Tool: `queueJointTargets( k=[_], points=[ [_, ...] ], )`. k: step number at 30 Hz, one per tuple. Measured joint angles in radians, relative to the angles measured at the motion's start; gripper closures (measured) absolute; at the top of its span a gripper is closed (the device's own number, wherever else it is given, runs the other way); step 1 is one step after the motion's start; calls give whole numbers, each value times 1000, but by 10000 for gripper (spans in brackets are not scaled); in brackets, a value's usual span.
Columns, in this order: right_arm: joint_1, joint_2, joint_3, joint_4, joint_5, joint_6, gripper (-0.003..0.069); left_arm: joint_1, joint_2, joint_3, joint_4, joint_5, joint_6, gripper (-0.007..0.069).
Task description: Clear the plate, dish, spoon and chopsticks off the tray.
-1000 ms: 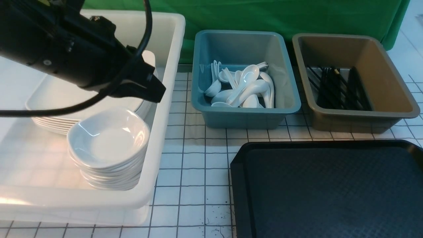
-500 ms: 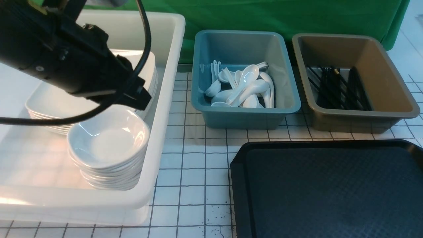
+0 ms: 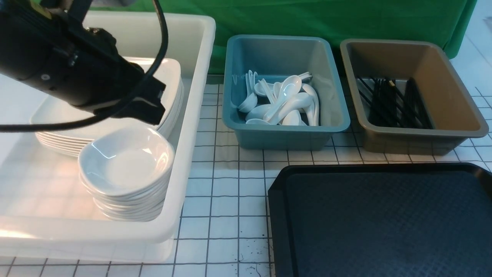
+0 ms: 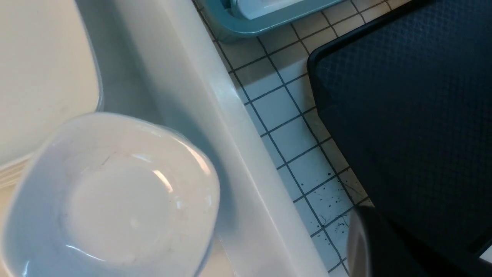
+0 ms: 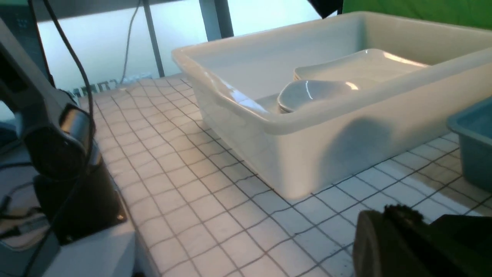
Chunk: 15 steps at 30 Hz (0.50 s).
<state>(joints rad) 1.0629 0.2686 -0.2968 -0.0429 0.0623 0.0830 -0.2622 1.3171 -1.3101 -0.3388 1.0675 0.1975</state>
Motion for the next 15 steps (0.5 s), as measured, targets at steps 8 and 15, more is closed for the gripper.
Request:
queueJointTargets(
  k=[8,15],
  points=[
    [-105,-12,79,108,-6,0,575,0,0,0,0,-2,-42,620],
    [-363,-92,195,58,6,0,557,0,0,0,0,10,-43,620]
  ],
)
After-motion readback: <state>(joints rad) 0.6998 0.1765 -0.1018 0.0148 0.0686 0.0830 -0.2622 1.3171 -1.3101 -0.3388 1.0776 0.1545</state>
